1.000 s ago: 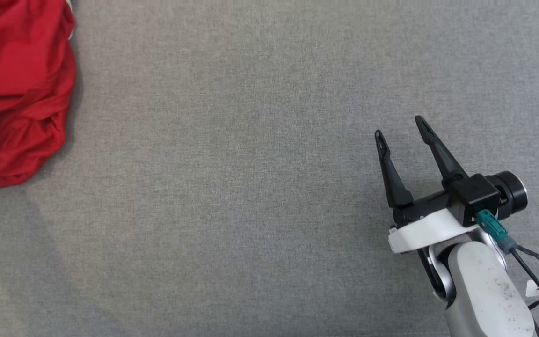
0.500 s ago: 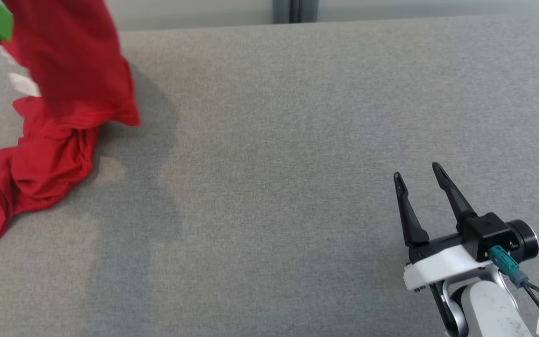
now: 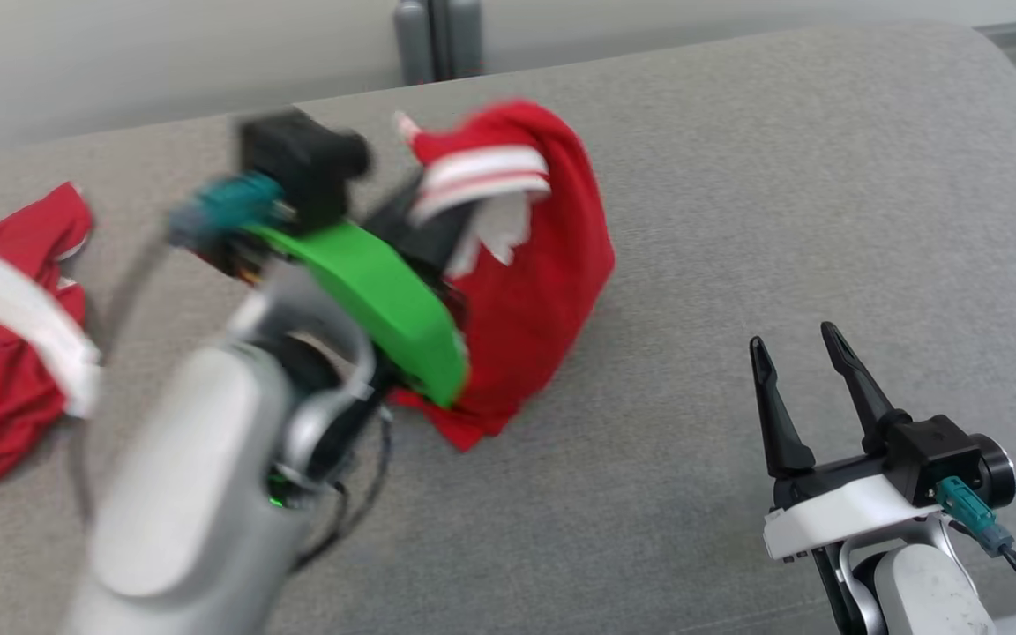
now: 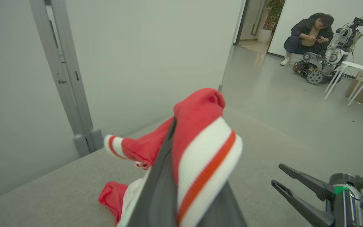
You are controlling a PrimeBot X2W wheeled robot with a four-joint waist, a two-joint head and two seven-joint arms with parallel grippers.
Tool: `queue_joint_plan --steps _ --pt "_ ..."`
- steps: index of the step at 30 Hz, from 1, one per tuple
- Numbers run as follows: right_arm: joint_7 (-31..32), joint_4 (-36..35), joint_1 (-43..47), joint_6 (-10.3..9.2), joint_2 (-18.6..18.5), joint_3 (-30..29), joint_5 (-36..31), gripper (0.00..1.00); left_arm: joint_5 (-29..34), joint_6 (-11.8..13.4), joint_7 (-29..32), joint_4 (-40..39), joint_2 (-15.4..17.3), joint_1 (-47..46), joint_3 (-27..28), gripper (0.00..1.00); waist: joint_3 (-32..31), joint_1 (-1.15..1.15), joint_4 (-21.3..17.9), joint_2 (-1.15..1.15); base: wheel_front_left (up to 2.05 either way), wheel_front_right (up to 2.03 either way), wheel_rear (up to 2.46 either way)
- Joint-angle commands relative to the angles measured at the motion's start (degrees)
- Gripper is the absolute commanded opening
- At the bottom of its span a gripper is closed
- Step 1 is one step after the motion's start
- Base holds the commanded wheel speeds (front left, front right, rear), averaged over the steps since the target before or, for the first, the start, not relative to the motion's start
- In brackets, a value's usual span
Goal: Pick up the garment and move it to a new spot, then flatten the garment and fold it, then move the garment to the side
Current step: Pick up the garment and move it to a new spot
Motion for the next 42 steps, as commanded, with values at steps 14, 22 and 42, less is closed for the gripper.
queue_joint_plan --steps 14,22,42 --pt "-0.18 0.08 -0.9 -0.08 0.01 0.25 2.96 1.0 8.37 0.68 -15.83 28.55 -10.01 -2.04 -18.28 1.0 3.8 0.01 -10.61 -0.01 0.0 0.0 0.0" --pt "-0.18 0.63 0.84 -0.08 -0.01 -1.26 2.41 1.0 -5.1 0.94 -25.54 24.22 -10.04 -3.41 -26.05 1.0 2.41 0.01 -9.21 -0.01 0.0 0.0 0.0" --pt "-0.18 -1.7 9.37 -0.08 -0.02 -8.05 -4.71 1.0 0.32 16.33 -37.96 18.67 0.47 17.27 -12.8 1.0 -8.06 0.01 2.18 -0.01 0.0 0.0 0.0"
